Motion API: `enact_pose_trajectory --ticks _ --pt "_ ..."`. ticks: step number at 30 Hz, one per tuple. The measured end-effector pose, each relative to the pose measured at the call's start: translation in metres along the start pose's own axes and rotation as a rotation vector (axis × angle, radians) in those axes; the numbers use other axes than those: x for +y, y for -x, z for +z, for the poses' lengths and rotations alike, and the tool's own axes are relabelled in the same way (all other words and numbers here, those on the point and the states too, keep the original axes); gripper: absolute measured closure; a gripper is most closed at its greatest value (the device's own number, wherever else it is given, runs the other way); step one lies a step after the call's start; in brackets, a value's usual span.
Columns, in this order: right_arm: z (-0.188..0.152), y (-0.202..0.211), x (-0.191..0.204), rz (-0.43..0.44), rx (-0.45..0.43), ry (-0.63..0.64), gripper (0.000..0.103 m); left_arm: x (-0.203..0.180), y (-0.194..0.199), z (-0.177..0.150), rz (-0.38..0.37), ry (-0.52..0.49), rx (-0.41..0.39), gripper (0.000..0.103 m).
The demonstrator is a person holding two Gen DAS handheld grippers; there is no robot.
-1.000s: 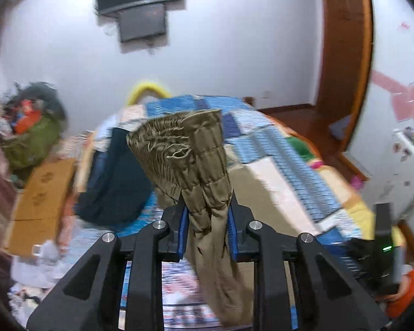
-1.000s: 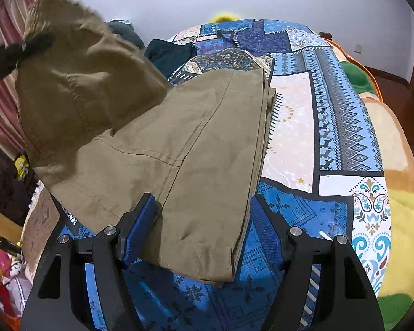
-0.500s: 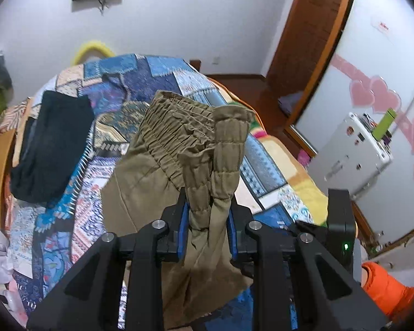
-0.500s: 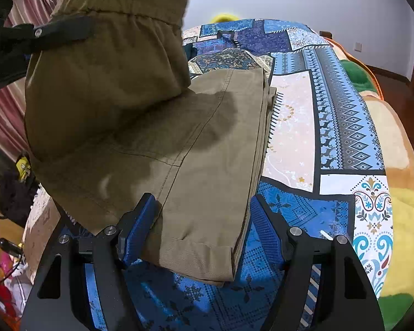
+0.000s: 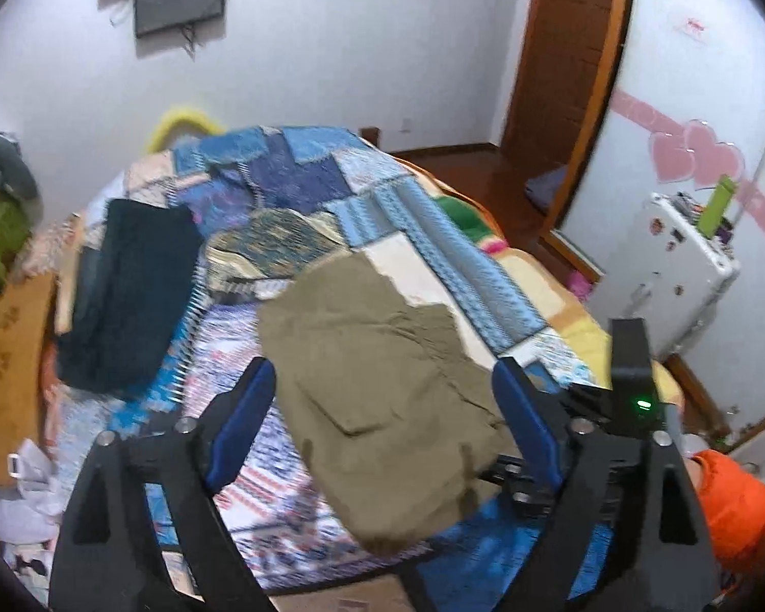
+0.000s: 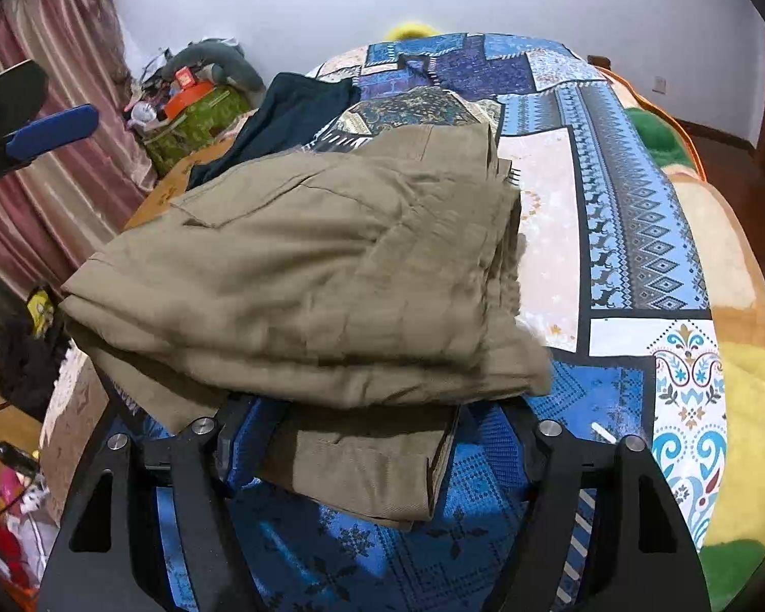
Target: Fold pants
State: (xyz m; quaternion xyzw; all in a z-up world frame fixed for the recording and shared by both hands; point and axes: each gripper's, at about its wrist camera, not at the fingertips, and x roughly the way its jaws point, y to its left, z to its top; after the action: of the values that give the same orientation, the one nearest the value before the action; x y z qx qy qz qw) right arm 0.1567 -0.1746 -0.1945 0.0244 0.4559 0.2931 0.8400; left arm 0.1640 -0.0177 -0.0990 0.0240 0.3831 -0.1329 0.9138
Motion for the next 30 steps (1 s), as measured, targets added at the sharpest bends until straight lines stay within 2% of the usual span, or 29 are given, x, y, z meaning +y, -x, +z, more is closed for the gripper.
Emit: enact_pose_trajectory --ticks 6,12,16,24,27,30 --pt "-0.001 0.003 0.001 -0.005 0.002 0.002 0.034 0.026 -0.028 0.02 0.079 -0.011 0.021 0.008" --pt "-0.002 0.003 0.001 -0.004 0.004 0.0 0.034 0.053 -0.096 0.047 0.13 -0.02 0.137 0.008" --pt "-0.002 0.003 0.0 -0.006 0.005 0.003 0.034 0.065 -0.145 0.054 0.15 -0.033 0.221 0.008" --pt "0.001 0.001 -0.006 -0.004 0.012 -0.001 0.033 0.074 -0.227 0.046 0.217 -0.095 0.37 0.008" --pt "0.003 0.001 -0.007 -0.015 0.014 0.0 0.033 0.074 -0.247 0.034 0.235 -0.15 0.426 0.007" --pt "0.004 0.002 -0.01 -0.039 0.012 0.008 0.033 0.074 -0.251 0.022 0.221 -0.176 0.452 0.007"
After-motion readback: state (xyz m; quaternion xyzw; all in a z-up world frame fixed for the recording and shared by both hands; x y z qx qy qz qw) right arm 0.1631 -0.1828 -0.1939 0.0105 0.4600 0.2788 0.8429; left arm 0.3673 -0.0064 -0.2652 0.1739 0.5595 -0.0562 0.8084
